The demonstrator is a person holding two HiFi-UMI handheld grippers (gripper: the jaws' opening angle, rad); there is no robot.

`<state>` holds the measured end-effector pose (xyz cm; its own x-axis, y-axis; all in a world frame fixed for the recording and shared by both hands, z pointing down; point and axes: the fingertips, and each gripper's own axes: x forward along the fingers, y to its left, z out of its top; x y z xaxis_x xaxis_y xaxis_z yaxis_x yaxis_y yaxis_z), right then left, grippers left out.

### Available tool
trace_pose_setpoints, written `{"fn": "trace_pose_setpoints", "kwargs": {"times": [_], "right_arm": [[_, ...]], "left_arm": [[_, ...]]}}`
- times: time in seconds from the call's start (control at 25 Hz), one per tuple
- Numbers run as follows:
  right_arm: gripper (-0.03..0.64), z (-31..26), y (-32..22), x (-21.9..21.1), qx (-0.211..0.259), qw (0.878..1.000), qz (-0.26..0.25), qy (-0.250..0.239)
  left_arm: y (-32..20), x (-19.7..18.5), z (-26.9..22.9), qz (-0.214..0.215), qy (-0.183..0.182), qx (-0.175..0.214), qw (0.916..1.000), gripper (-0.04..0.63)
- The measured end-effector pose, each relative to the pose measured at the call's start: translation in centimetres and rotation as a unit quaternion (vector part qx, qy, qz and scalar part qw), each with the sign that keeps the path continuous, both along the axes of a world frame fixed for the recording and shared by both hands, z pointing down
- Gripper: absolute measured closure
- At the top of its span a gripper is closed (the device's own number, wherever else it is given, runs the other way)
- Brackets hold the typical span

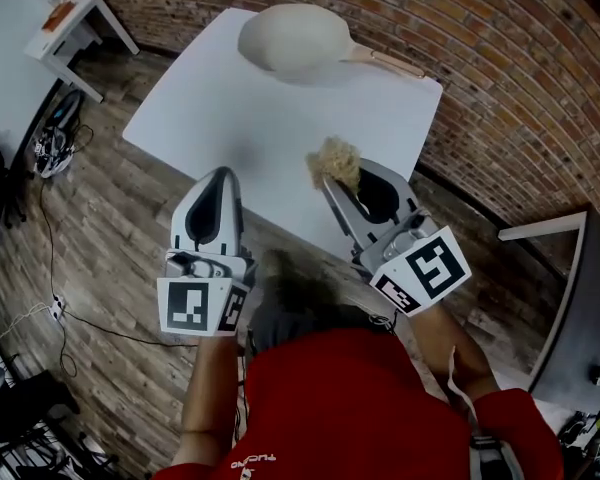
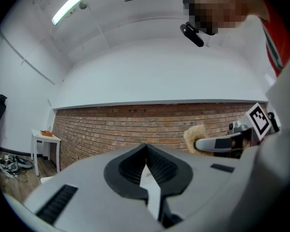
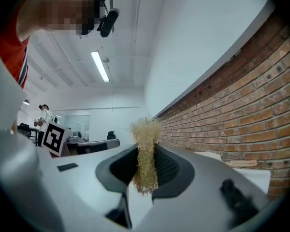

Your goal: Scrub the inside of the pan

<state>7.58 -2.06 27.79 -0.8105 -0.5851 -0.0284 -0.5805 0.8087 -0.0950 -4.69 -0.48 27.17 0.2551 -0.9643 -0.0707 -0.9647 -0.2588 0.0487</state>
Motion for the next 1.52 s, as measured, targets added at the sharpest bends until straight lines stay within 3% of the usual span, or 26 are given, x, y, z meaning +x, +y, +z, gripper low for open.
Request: {"fn": "trace_pose_setpoints", "kwargs": {"times": [0.56, 0.92, 1.28, 1.52], "right_arm": [[0.529, -0.2, -16.6, -9.7, 0.011, 0.998, 0.062, 0.021], [0.529, 0.1, -24.7, -15.2, 0.003, 0.994, 0.098, 0.039], [0.529, 2.5, -34.6, -15.8, -0.001, 0.988, 0.092, 0.122], [0.529, 8.4, -41.5, -16.8, -0.075, 0.976, 0.047, 0.200]], "left_arm": [[-19.2, -6.4, 0.8, 0.072, -0.001, 0.015, 0.9973, 0.581], [-28.4, -10.4, 0.8, 0.121, -0.017, 0.022, 0.9922, 0.581], [-35.9, -12.7, 4.0, 0.107, -0.010, 0.003, 0.9942, 0.581], [-38.8, -12.9, 5.9, 0.090, -0.016, 0.003, 0.9958, 0.581]]}}
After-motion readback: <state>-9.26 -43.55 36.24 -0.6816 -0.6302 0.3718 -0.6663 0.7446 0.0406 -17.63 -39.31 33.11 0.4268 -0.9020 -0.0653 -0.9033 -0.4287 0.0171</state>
